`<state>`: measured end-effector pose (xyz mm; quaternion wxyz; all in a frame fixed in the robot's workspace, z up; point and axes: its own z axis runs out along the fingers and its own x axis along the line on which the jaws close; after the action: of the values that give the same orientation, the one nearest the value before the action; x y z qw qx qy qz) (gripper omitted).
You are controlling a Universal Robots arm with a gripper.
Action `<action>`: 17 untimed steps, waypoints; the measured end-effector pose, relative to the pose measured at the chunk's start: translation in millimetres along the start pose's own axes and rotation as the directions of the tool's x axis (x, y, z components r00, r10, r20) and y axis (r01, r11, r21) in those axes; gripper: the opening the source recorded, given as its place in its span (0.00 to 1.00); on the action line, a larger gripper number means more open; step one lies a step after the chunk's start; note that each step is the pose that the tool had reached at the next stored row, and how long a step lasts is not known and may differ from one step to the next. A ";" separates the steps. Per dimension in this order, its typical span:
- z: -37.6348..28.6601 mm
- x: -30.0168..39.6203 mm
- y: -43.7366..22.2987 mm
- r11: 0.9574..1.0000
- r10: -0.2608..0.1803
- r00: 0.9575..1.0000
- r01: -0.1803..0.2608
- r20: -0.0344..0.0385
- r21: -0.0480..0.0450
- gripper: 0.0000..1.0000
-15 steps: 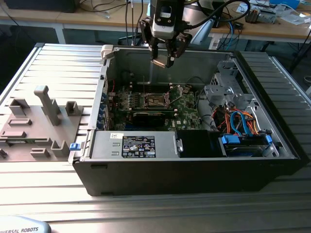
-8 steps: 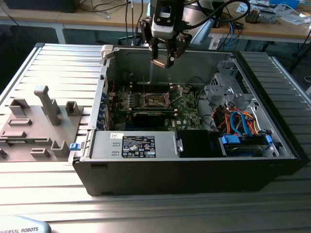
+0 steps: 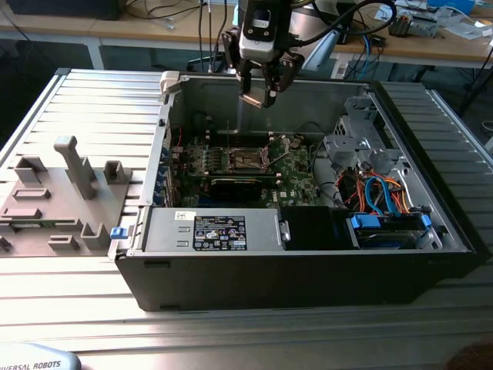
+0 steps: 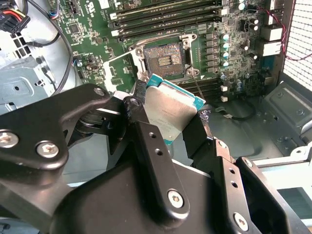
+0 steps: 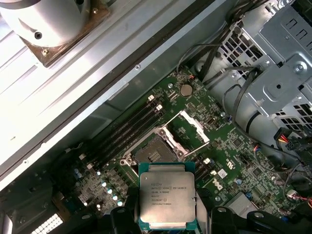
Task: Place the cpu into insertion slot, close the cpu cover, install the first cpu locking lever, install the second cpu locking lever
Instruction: 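Place the cpu into insertion slot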
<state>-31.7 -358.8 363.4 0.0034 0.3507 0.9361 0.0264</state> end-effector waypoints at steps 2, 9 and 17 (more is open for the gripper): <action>0.0 0.0 0.0 1.000 0.003 1.000 -0.003 0.000 0.000 0.54; 0.0 0.0 0.0 1.000 0.014 1.000 -0.014 0.001 0.000 0.54; 0.0 0.0 0.0 1.000 0.025 1.000 -0.025 0.001 0.000 0.54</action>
<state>-31.6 -358.8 363.4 0.0038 0.3625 0.9316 0.0263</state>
